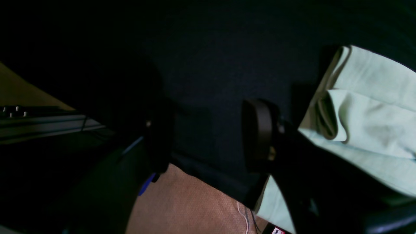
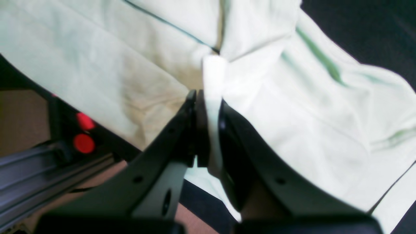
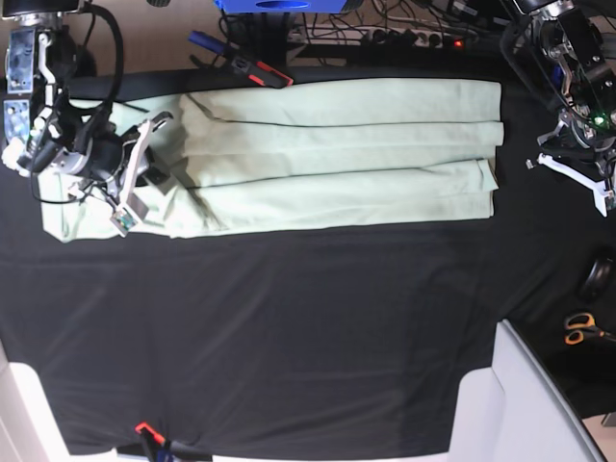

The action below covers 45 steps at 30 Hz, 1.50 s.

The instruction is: Fold the T-shirt properly

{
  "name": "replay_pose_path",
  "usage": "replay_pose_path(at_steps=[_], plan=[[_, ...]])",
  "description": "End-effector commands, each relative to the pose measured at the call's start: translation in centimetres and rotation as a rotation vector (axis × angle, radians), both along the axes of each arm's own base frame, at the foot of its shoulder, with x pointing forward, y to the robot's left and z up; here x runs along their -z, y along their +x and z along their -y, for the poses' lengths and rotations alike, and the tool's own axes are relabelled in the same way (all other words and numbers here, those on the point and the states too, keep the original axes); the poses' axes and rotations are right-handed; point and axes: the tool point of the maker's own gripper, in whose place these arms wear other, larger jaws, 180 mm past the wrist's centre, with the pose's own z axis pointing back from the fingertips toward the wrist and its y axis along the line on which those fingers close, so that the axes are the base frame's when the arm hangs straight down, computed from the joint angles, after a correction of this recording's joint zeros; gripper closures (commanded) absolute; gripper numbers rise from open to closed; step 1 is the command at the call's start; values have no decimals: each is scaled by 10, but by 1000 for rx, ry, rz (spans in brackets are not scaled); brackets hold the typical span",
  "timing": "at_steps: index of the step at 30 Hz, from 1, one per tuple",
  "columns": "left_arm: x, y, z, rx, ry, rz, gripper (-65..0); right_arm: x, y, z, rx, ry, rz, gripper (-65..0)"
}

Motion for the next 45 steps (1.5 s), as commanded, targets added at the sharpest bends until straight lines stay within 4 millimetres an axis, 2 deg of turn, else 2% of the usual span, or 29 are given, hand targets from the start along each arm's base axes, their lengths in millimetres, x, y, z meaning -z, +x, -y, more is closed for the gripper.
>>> replay_pose_path(at_steps=[1, 6, 10, 13, 30, 32, 36, 38, 40, 45], plan=[[-12, 6, -8, 6, 35, 31, -329, -7, 3, 0, -7, 10, 27, 0], [-16, 13, -9, 4, 40, 45, -329, 2, -13, 1, -8, 7, -12, 0], [-12, 13, -9, -1, 28, 40, -329, 6, -22, 2, -9, 4, -32, 0], [-11, 13, -9, -2, 26, 40, -329, 8, -26, 10, -16, -20, -43, 0], [-10, 12, -9, -3, 25, 36, -329, 14, -37, 10, -10, -16, -72, -7], [-10, 12, -9, -3, 23, 36, -329, 14, -37, 11, -9, -16, -72, -54], [-9, 12, -8, -3, 22, 36, -329, 15, -39, 12, -10, -29, -85, -281], [-9, 12, -8, -3, 22, 36, -329, 13, -36, 13, -7, -28, -76, -366], [-9, 12, -8, -3, 22, 36, -329, 10, -31, 22, 30, -30, -62, -406], [-9, 12, -8, -4, 20, 36, -329, 1, -8, 30, 86, -27, -11, -408]])
